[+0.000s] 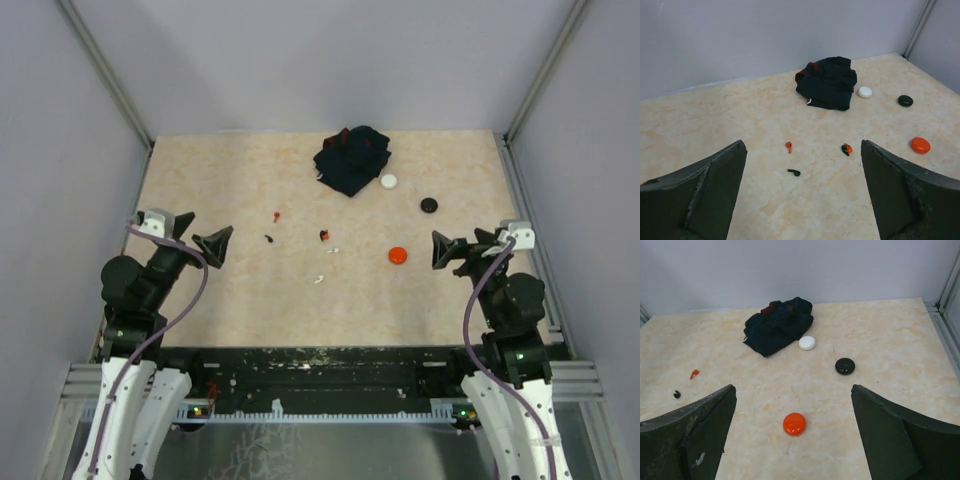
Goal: Insert the wireless bluetooth earbuds into the charging case
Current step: Pick up the charging case at the center of the board.
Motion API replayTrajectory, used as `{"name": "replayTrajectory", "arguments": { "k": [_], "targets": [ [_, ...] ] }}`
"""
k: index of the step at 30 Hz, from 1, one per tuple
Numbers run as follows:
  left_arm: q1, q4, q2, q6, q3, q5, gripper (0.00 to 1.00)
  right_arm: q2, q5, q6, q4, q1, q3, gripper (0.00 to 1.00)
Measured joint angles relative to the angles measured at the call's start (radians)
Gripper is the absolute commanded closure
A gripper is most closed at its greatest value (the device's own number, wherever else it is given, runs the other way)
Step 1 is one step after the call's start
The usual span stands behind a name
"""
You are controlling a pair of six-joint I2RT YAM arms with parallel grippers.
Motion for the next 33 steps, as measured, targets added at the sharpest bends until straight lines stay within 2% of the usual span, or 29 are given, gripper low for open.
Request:
{"name": "replayTrajectory", "arguments": {
  "k": [11, 19, 22, 26, 33],
  "targets": [
    [0.000, 0.007, 0.000, -0.007, -0.008, 0.002, 0.00, 0.038, 0.009, 0.045, 0.000, 0.000, -0.001, 0.02],
    [0.000, 0.015, 0.055, -0.026, -0.009, 0.021, 0.00, 0.151, -0.042, 0.067, -0.007, 0.000, -0.001, 0.02],
    [0.000, 0.014, 0.069, -0.033, -0.009, 0.029, 0.00, 0.251, -0.079, 0.076, -0.010, 0.000, 0.003, 0.02],
    [0.000, 0.014, 0.079, -0.034, -0.009, 0.044, 0.00, 0.463, -0.129, 0.081, -0.023, 0.000, 0.019, 0.02],
    [0.000, 0.013, 0.124, -0.032, -0.009, 0.074, 0.00, 0.678, -0.170, 0.095, -0.025, 0.000, 0.019, 0.02]
  ]
}}
